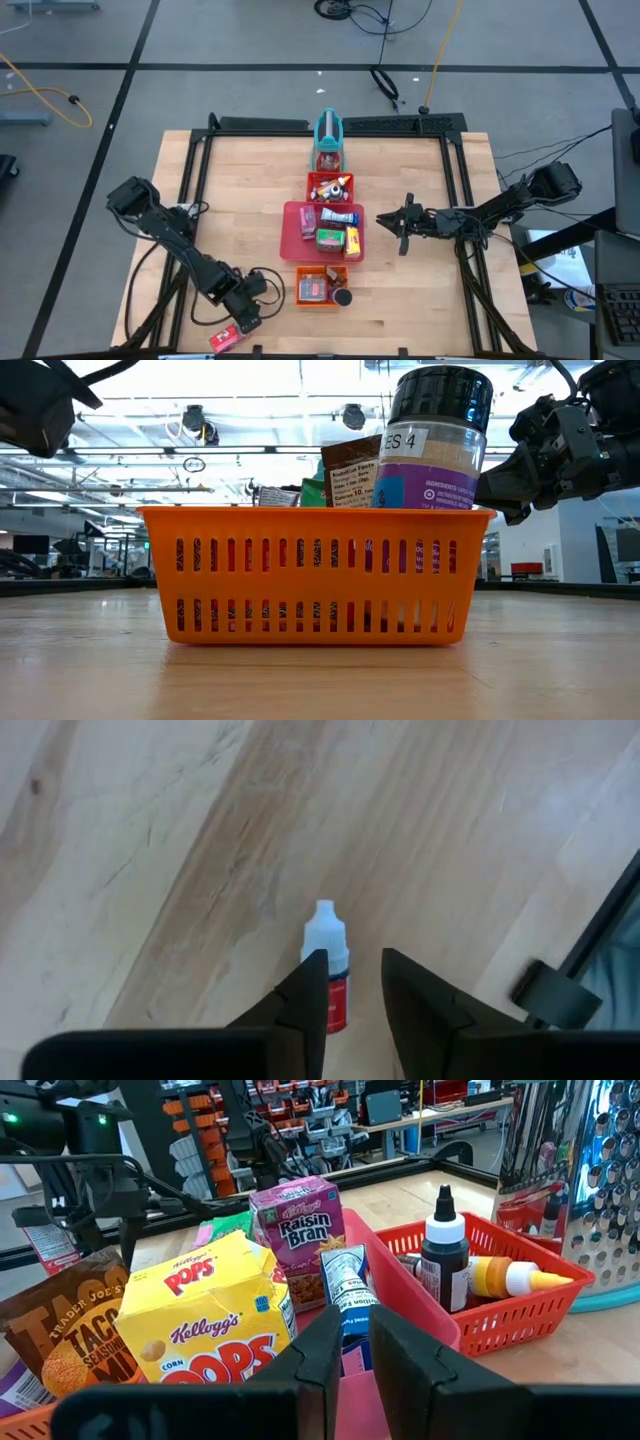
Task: Pick & Place Kitchen Items
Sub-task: Put the small red food coloring bottle into the red bin
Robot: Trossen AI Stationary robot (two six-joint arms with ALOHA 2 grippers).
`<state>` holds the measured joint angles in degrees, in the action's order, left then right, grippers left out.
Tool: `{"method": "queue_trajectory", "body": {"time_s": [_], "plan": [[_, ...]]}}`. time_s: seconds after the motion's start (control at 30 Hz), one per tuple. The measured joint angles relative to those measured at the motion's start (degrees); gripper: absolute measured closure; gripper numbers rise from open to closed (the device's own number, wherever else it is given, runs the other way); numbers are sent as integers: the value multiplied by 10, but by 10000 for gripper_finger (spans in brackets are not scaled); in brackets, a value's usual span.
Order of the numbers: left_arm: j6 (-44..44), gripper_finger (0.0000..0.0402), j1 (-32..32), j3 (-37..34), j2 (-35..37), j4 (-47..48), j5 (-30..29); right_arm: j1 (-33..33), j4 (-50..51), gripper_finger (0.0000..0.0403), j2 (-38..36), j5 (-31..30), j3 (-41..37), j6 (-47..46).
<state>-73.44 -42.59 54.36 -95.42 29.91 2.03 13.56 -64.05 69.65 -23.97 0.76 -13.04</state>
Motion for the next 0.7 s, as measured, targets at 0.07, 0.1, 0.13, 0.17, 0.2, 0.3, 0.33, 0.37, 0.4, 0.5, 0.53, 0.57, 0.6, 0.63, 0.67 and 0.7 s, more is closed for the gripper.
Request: {"method": "queue_trajectory", "body": {"time_s": [0.07, 0.1, 0.13, 0.17, 0.2, 0.3, 0.33, 0.37, 0.4, 0.5, 0.53, 0.57, 0.6, 0.63, 0.67, 0.7], "plan": [[-2, 309, 2, 0, 0, -1, 0, 0, -1, 355, 0, 0, 0, 0], [-2, 309, 2, 0, 0, 0, -2, 0, -2, 355, 0, 0, 0, 0], [-2, 309, 2, 0, 0, 0, -3, 0, -3, 355, 0, 0, 0, 0], [-2, 309, 2, 0, 0, 0, -4, 0, -2, 355, 0, 0, 0, 0], [-2, 309, 2, 0, 0, 0, -4, 0, -2, 355, 0, 0, 0, 0], [-3, 309, 2, 0, 0, 0, -4, 0, -2, 355, 0, 0, 0, 0], [-3, 309, 2, 0, 0, 0, -3, 0, -2, 355, 0, 0, 0, 0], [-4, 309, 2, 0, 0, 0, -3, 0, -2, 355, 0, 0, 0, 0], [-4, 309, 2, 0, 0, 0, -1, 0, -2, 355, 0, 0, 0, 0], [-3, 309, 2, 0, 0, 0, -1, 0, -2, 355, 0, 0, 0, 0], [-1, 309, 2, 0, 0, 0, -1, 0, -2, 355, 0, 0, 0, 0], [-1, 309, 2, 0, 0, 0, -1, 0, -2, 355, 0, 0, 0, 0], [-2, 309, 2, 0, -4, -1, 1, 0, -3, 355, 0, 0, 0, 0], [-1, 309, 2, 1, -9, -2, 8, 0, -2, 355, 0, 0, 0, 0], [-2, 309, 2, 1, -16, -1, 15, 0, -2, 355, 0, 0, 0, 0], [-2, 309, 1, 1, -23, 0, 23, 0, -3, 355, 0, 0, 0, 0]]}}
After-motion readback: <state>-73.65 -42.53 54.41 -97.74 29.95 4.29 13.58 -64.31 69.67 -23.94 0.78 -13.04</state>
